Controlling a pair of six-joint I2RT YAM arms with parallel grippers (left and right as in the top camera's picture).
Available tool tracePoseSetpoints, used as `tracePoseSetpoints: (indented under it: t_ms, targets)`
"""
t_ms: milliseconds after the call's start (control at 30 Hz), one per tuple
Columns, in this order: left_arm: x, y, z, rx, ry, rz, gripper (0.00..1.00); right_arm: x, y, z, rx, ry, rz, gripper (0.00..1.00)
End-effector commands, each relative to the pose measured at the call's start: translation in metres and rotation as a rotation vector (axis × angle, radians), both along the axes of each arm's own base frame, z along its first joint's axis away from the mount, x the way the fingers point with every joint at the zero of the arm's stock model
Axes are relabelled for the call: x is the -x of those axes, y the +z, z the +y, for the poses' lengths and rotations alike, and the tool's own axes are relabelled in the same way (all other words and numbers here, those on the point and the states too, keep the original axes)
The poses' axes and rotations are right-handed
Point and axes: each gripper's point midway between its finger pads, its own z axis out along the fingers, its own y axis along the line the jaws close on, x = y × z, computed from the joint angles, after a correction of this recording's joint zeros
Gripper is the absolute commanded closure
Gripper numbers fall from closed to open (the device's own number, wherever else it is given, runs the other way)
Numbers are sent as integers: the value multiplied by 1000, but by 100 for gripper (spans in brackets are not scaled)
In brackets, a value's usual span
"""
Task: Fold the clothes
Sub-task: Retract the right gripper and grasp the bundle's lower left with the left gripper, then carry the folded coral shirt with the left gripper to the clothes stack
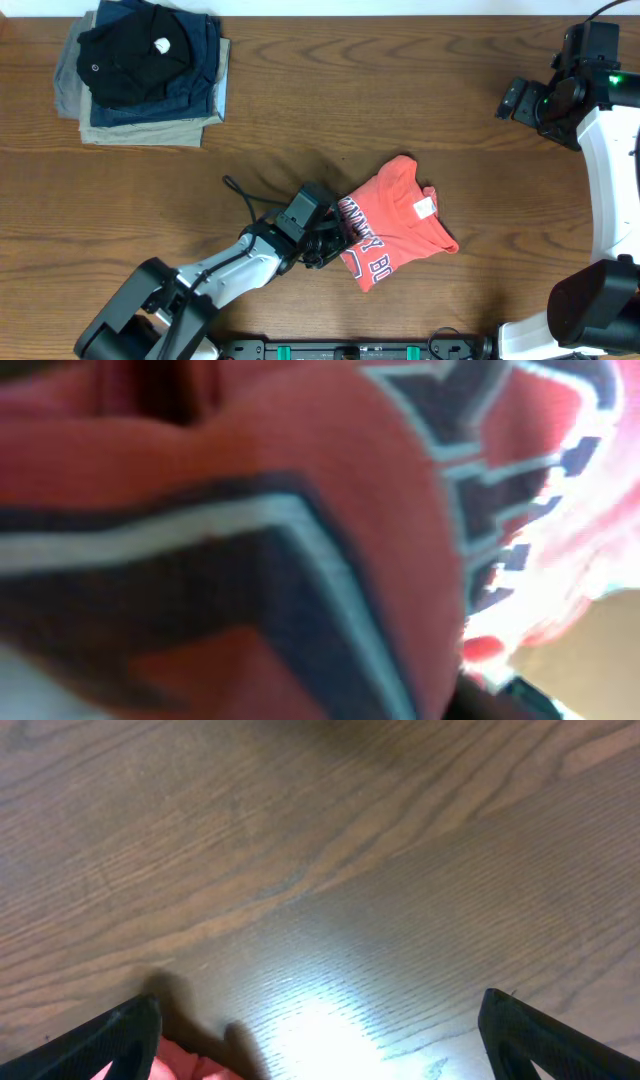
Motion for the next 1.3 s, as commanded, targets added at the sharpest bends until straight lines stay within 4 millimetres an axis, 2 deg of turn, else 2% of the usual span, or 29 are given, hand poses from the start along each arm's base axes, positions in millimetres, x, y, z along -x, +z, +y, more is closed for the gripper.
tracePoseSetpoints:
  t_ms: [0,133,267,400,500,767,933,1033,1167,1267]
  targets:
    - [-2,-24,23,-126,19,-32,72,-2,5,0,-3,-10,-15,1]
    - [-21,-22,39,-165,-42,-117,90,-2,5,0,-3,-10,-15,1]
    - [-49,-13,66,-229,-123,-202,93,-2,5,0,-3,-10,-15,1]
    - [-92,11,95,-276,-193,-327,94,-2,5,0,-3,-10,-15,1]
    - [-124,34,118,-318,-210,-408,94,-2,5,0,-3,-10,-15,1]
    - [-208,113,171,-427,-113,-651,94,-2,5,0,-3,-10,-15,1]
    - [-241,155,205,-511,-42,-770,94,-2,5,0,-3,-10,-15,1]
    - [-259,180,234,-577,41,-835,94,-2,5,0,-3,-10,-15,1]
    - [-276,210,265,-631,112,-922,94,-2,5,0,-3,-10,-15,1]
    - [-282,224,287,-662,161,-969,94,-2,5,0,-3,-10,-15,1]
